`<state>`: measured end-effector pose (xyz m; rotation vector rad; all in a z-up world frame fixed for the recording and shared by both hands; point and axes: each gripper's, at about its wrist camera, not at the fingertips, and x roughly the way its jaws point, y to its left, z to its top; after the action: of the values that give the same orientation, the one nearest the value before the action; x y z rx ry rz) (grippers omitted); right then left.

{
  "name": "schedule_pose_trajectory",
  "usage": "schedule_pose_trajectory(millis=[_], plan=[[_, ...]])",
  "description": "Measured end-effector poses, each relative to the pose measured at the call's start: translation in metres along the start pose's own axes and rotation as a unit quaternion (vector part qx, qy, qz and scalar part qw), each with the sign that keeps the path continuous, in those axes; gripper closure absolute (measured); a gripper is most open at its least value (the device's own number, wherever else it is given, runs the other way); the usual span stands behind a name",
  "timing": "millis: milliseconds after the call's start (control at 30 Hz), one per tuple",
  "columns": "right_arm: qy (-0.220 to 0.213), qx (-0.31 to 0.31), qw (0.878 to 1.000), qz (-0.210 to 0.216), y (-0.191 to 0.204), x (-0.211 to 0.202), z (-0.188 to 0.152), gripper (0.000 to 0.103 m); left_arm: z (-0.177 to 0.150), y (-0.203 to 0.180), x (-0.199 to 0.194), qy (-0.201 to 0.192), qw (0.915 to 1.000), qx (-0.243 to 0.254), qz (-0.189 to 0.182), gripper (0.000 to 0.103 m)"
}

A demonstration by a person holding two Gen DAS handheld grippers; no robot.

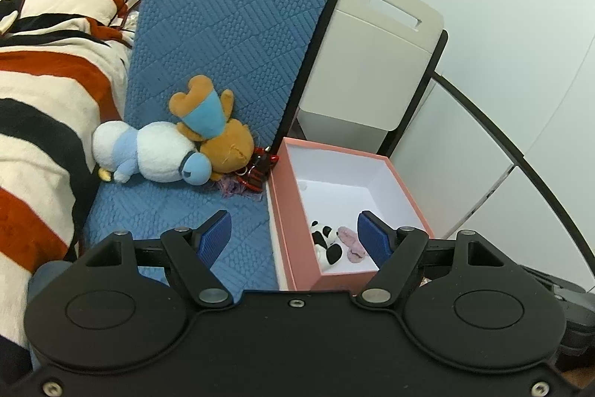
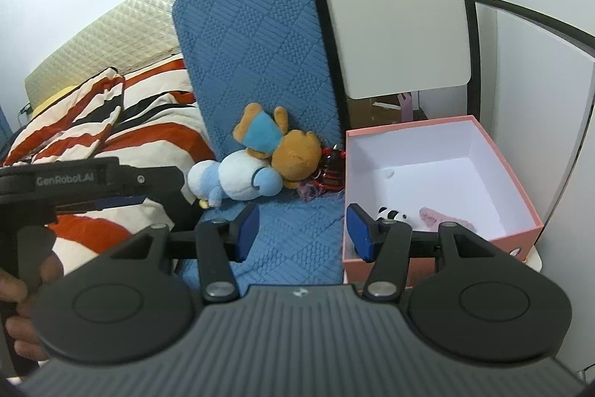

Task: Organize objects
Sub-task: 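Withdraw both grippers from the box back toward the cushion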

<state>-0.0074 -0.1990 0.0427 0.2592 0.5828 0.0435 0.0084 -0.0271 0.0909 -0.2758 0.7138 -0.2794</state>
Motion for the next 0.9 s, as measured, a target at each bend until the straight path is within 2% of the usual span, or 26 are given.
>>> schedule_pose_trajectory(millis=[367,567,633,667,700,767,900], plan=[[-0.001,-0.007,1.0,0.012,0.012,0.01,-0.013,0.045,-0.011,0.013,-0.008,-0.01,0.9996,-0.017,0.021,0.027],[0.004,-0.012,1.0,0.016,0.009,0.032,-0.01,0.045,-0.007,0.014,0.003,-0.021,0.9991,-0.015,0.034,0.017],[0.006,-0.011,1.0,0.018,0.007,0.041,-0.01,0.045,-0.005,0.015,0.008,-0.028,0.9986,-0.014,0.043,0.011],[0.008,-0.01,1.0,0.019,0.007,0.047,-0.01,0.044,-0.003,0.017,0.011,-0.031,0.9983,-0.015,0.046,0.004],[0.01,-0.009,1.0,0.02,0.006,0.053,-0.009,0.041,-0.001,0.018,0.015,-0.034,0.9981,-0.016,0.048,0.0],[0.01,-0.009,1.0,0.022,0.004,0.064,-0.01,0.024,0.002,0.02,0.025,-0.039,0.9977,-0.017,0.052,0.0],[0.019,-0.011,1.0,0.014,-0.001,0.089,-0.01,0.021,0.007,0.028,0.052,-0.039,0.9974,-0.016,0.058,0.0]])
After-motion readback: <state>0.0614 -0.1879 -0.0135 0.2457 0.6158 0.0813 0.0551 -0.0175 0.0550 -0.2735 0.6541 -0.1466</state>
